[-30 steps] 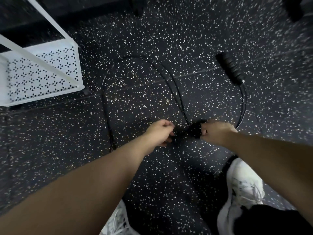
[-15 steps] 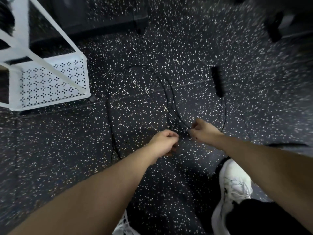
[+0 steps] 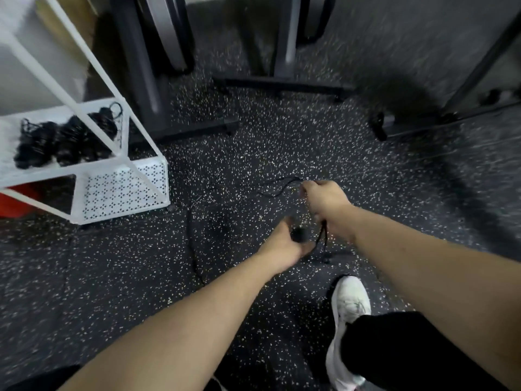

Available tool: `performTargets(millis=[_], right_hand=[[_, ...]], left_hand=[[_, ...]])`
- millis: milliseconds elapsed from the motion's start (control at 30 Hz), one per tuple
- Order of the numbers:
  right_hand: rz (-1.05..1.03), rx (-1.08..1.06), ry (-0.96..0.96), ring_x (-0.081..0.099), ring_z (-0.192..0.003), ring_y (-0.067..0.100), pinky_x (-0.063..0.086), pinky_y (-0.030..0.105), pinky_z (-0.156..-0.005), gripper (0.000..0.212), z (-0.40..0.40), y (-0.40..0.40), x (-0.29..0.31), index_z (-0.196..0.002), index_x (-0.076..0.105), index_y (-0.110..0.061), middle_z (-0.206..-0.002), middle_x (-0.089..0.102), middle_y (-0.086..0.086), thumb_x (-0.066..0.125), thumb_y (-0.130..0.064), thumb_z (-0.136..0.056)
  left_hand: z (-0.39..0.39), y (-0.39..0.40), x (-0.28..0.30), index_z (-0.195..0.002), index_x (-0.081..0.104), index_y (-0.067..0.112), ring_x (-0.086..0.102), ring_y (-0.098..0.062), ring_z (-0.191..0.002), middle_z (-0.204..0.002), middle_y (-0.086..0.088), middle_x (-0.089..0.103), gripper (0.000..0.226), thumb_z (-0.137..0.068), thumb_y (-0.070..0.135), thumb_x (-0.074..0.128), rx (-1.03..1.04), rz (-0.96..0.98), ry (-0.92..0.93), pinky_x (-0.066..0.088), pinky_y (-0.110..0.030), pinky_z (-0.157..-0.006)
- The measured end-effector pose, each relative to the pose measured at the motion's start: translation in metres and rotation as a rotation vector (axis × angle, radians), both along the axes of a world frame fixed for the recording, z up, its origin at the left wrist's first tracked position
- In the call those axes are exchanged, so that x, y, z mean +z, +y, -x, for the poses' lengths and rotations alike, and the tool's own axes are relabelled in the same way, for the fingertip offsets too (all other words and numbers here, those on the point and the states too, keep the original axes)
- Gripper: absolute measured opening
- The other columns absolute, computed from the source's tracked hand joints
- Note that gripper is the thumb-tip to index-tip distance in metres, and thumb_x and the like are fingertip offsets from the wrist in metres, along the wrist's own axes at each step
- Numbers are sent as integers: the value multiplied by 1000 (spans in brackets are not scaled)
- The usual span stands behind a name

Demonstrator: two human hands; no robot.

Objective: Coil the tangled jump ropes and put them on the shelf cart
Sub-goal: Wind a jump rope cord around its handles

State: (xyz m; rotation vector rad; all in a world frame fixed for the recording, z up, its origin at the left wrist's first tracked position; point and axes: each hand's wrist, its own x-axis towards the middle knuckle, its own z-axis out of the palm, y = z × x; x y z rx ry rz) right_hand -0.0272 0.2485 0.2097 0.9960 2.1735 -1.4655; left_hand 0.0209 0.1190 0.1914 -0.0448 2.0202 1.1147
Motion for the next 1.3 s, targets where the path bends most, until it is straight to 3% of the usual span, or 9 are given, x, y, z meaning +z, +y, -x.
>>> performTargets(millis=[167, 333, 500, 600, 767, 900, 1033, 1167, 1300], right_hand=[[334, -190, 133, 27, -45, 9, 21, 25, -40, 26, -34, -9, 74, -96, 63, -13, -61, 39, -4, 43, -25, -108], [565, -237, 253, 35, -45, 9, 28, 21, -40, 34, -64, -19, 136, -95, 62, -13, -60, 44, -2, 39, -33, -110], [563, 95, 236, 62, -114, 24, 46, 38, -92, 50, -107, -20, 158, -136, 56, -11, -126, 69, 10, 26, -39, -108], [385, 355, 226, 54, -128, 24, 44, 39, -103, 43, -148, -18, 146, -141, 50, -18, -139, 60, 9, 46, -29, -100], [150, 788, 81, 42, -134, 15, 29, 38, -118, 69, -202, -17, 135, -156, 31, -25, -155, 42, -3, 62, -30, -94], [-24, 771, 134, 62, -97, 11, 46, 28, -83, 36, -221, -29, 138, -121, 67, -28, -107, 67, -6, 58, -54, -98], [-58, 442, 305, 58, -67, 2, 38, 23, -66, 64, -227, -36, 150, -105, 72, -4, -59, 66, -13, 33, -54, -107], [132, 267, 386, 69, -89, 19, 42, 39, -97, 61, -229, -38, 157, -96, 67, -11, -82, 79, 0, 29, -58, -106], [344, 72, 431, 62, -77, 20, 49, 42, -92, 49, -235, -43, 165, -96, 62, -11, -78, 75, 8, 36, -51, -107]], left_hand=[[-37, 3, 46, -151, 41, 34, 64, -24, -112, -146, -3, 56, 56, -100, 49, 60, -146, 45, 135, 54, -34, -89], [-78, -4, 89, -121, 64, 18, 63, -14, -73, -100, 4, 71, 42, -111, 43, 32, -119, 62, 268, 52, -25, -69], [-104, -23, 134, -111, 61, 19, 68, -24, -104, -104, 2, 73, 34, -113, 37, 33, 110, -29, 238, 49, -40, -99], [-115, -38, 159, -127, 59, 15, 67, -24, -109, -118, -5, 70, 42, -111, 45, 35, 235, -59, 270, 51, -41, -101], [-132, -49, 201, -103, 55, 14, 74, -25, -84, -94, -8, 78, 31, -112, 36, 36, 395, -292, 265, 62, -44, -86], [-137, -45, 235, -100, 52, 15, 72, -24, -78, -86, -7, 75, 26, -113, 32, 37, 478, -458, 260, 60, -46, -85], [-140, -44, 254, -108, 63, 13, 72, -24, -99, -104, -7, 77, 33, -109, 40, 45, 512, -551, 293, 59, -48, -94], [-145, -44, 246, -125, 63, 22, 66, -15, -115, -120, 2, 73, 44, -100, 57, 55, 423, -447, 317, 53, -44, -103], [-168, -48, 214, -132, 54, 33, 60, -9, -114, -123, 11, 65, 55, -89, 66, 64, 171, -226, 360, 45, -43, -111]])
